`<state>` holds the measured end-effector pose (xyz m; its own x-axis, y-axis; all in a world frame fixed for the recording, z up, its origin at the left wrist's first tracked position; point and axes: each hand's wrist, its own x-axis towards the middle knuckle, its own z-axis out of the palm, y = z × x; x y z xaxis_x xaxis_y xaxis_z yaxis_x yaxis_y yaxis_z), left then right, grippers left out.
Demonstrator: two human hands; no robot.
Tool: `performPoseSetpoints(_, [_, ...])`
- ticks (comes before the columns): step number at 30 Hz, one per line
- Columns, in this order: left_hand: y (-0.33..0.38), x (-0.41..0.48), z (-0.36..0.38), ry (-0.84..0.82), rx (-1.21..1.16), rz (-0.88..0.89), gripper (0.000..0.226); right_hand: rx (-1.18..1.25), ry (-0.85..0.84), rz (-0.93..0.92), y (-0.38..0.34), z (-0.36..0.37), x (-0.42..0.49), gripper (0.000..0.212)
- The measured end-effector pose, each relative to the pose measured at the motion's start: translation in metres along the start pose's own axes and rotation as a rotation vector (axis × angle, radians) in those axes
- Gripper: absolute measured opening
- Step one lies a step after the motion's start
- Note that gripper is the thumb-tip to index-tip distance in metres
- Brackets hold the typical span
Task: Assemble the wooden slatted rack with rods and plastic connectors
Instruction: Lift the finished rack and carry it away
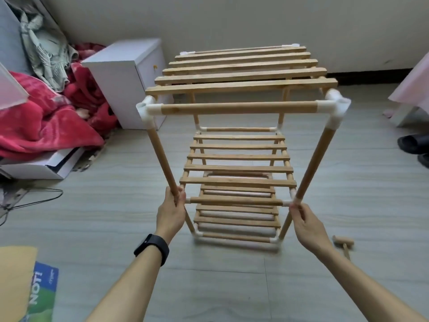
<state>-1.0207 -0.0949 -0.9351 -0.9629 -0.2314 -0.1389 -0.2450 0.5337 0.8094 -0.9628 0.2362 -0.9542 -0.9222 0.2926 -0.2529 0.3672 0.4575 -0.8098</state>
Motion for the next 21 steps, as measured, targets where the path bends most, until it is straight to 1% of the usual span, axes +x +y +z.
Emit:
performPoseSetpoints(3, [0.02,-0.014,-0.014,0.047,-0.041,0.064,0.024,0.079,0.086,-0.04,-0.014,-0.017,-0.01,0.056])
performPoseSetpoints(5, [0.043,-0.022,-0.021,0.079,-0.156,0.076,0.029,0.183,0.13,-0.072,-0.026,-0.027,-0.014,0.058])
performPoseSetpoints(7, [0.069,-0.029,-0.024,0.105,-0.33,0.055,0.033,0.31,0.18,-0.098,-0.044,-0.034,-0.019,0.06])
performPoseSetpoints(8, [0.081,-0.031,-0.025,0.12,-0.409,0.036,0.035,0.34,0.232,-0.097,-0.053,-0.037,-0.02,0.062])
performPoseSetpoints(10, [0.1,-0.03,-0.028,0.135,-0.512,-0.024,0.038,0.318,0.342,-0.087,-0.068,-0.044,-0.024,0.063])
performPoseSetpoints(11, [0.106,-0.029,-0.03,0.123,-0.538,-0.059,0.04,0.288,0.371,-0.083,-0.073,-0.049,-0.027,0.061])
performPoseSetpoints(13, [0.111,-0.024,-0.034,0.075,-0.565,-0.111,0.039,0.233,0.383,-0.078,-0.079,-0.058,-0.028,0.055])
performPoseSetpoints(15, [0.109,-0.022,-0.034,0.037,-0.586,-0.125,0.032,0.186,0.375,-0.075,-0.08,-0.066,-0.023,0.055])
performPoseSetpoints(17, [0.11,-0.018,-0.032,0.008,-0.583,-0.11,0.026,0.17,0.354,-0.065,-0.08,-0.071,-0.011,0.057])
performPoseSetpoints(21, [0.11,-0.003,-0.032,-0.038,-0.506,-0.073,0.022,0.158,0.302,-0.018,-0.082,-0.072,0.013,0.059])
